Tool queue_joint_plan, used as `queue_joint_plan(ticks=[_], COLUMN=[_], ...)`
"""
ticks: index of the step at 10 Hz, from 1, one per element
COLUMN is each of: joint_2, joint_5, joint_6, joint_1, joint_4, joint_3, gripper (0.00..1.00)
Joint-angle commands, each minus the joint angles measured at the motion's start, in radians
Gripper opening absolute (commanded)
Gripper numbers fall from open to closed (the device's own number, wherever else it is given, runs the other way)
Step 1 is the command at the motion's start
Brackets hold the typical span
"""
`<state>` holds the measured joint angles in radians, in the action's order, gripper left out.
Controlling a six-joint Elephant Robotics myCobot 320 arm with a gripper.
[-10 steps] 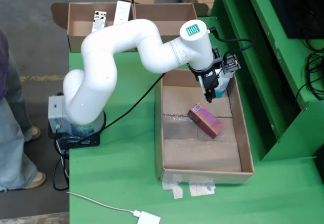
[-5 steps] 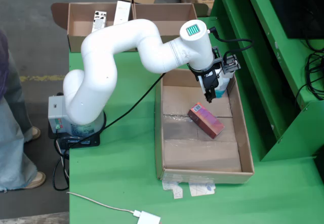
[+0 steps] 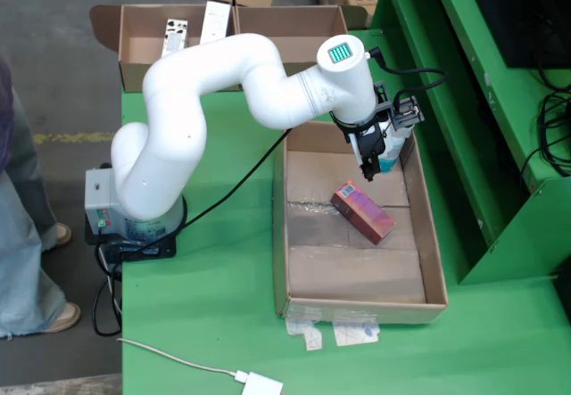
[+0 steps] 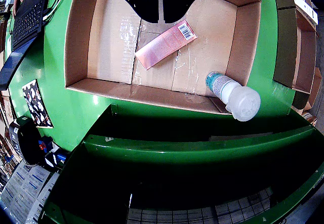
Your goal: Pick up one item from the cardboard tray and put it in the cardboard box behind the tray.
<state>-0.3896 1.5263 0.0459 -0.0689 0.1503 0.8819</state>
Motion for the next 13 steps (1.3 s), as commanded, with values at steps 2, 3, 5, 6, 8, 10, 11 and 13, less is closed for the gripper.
queue_joint_plan(ticks=[2,3,5,6,8,10,11,13], joint_2=[0.024,0.024,0.024,0.024,0.024,0.024,0.024,0.024], joint_5=[-0.001,-0.001,-0.001,-0.001,-0.001,-0.001,-0.001,-0.001], joint_6=[-0.006,-0.006,-0.006,-0.006,-0.006,-0.006,-0.006,-0.006], joint_1=[-0.005,-0.005,-0.005,-0.005,-0.005,-0.005,-0.005,-0.005], joint_4=[0.010,0.010,0.010,0.010,0.010,0.010,0.010,0.010], joint_3=[-0.031,-0.031,-0.031,-0.031,-0.031,-0.031,-0.031,-0.031], gripper=[0.00,0.10,0.30,0.40,0.60,0.80,0.90,1.00])
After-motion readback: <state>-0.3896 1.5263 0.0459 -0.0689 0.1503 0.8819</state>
